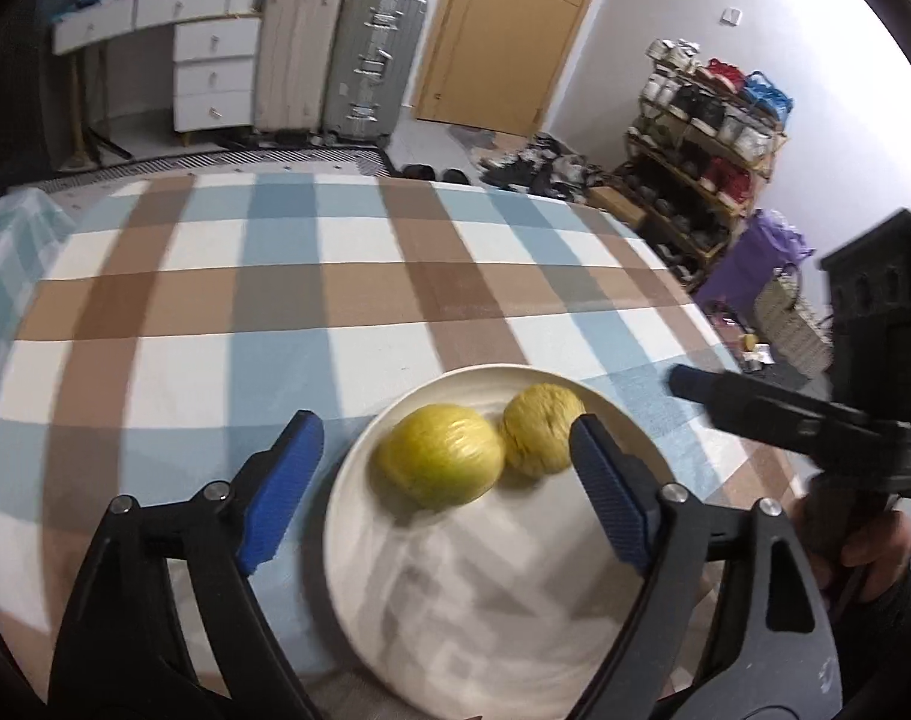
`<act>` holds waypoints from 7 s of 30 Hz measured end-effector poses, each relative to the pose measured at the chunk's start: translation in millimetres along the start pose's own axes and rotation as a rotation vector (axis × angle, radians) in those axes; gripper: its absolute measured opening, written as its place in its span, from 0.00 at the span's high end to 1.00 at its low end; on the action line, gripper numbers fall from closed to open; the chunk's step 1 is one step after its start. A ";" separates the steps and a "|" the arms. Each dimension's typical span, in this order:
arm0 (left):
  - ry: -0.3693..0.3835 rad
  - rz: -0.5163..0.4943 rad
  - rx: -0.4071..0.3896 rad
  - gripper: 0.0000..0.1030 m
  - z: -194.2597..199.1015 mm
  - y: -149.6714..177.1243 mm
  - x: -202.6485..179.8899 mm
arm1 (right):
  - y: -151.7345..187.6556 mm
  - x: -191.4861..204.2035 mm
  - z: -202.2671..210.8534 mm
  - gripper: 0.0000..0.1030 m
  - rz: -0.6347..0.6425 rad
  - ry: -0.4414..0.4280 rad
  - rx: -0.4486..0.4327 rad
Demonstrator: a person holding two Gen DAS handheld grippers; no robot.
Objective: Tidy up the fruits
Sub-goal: 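Lower both citrus onto the cream plate and open both tools, then move both tools back toward the remaining fruits, then grasp a brown kiwi with the right tool while the left tool grasps another kiwi, then carry both kiwis to the cream plate and release them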
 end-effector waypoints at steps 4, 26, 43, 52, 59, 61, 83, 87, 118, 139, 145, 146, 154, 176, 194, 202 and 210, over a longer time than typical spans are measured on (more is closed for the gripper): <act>-0.031 0.014 -0.009 0.19 23.3 11.9 5.0 | 10.0 15.1 25.6 0.09 0.022 0.001 -0.033; -0.067 0.025 -0.128 0.01 165.1 92.0 -21.4 | 101.9 100.6 114.2 0.00 0.226 0.134 -0.172; -0.067 0.084 -0.073 0.01 202.8 194.8 -1.0 | 205.9 120.6 118.8 0.00 0.264 0.188 -0.090; -0.066 0.095 -0.016 0.01 195.3 226.3 4.0 | 250.7 124.3 114.8 0.00 0.355 0.270 -0.030; -0.064 0.081 -0.013 0.01 192.4 226.7 -0.3 | 268.5 115.9 109.4 0.01 0.326 0.239 -0.003; -0.061 0.071 -0.010 0.01 192.2 228.0 -2.8 | 270.3 114.7 108.7 0.01 0.317 0.243 -0.014; -0.056 0.075 0.028 0.01 174.5 238.2 4.5 | 281.6 99.0 88.8 0.72 0.279 0.223 -0.007; -0.043 0.081 0.029 0.01 174.3 238.7 3.6 | 280.9 98.5 92.8 0.73 0.281 0.239 -0.026; 0.195 0.020 0.106 0.56 150.2 233.9 -34.6 | 272.4 108.2 104.7 0.73 0.296 0.167 -0.102; 0.241 0.070 0.138 0.79 142.0 240.7 -31.1 | 273.0 110.0 105.5 0.73 0.302 0.162 -0.105; 0.255 0.086 0.102 0.79 156.3 236.6 -25.7 | 269.8 111.2 106.8 0.73 0.303 0.161 -0.110; 0.252 0.086 0.096 0.79 159.0 236.6 -24.2 | 268.6 111.4 106.9 0.73 0.304 0.161 -0.111; 0.242 0.097 0.024 0.79 180.9 215.4 -7.9 | 248.1 108.3 110.3 0.73 0.279 0.139 -0.131; 0.207 0.126 -0.036 0.79 110.7 77.8 26.1 | 109.8 94.4 24.6 0.73 0.300 0.056 0.003; 0.209 0.153 0.072 0.79 3.9 33.9 41.3 | 70.7 62.0 -81.4 0.73 0.206 0.038 0.218; 0.214 0.171 0.089 0.79 -8.7 30.1 40.7 | 67.9 59.1 -95.4 0.72 0.183 0.034 0.240; 0.220 0.225 0.080 0.44 -0.3 27.4 46.8 | 65.5 68.5 -84.9 0.48 0.218 0.041 0.202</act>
Point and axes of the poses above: each gripper's, at about its wrist camera, not at the fingertips, and z roughly against the way its jaws point, x to its left, y to its underside, the point moved 8 cm from there along -z, roughly the way its jaws point, and after that the axes turned 9 degrees about -y, right-handed, at the moved point
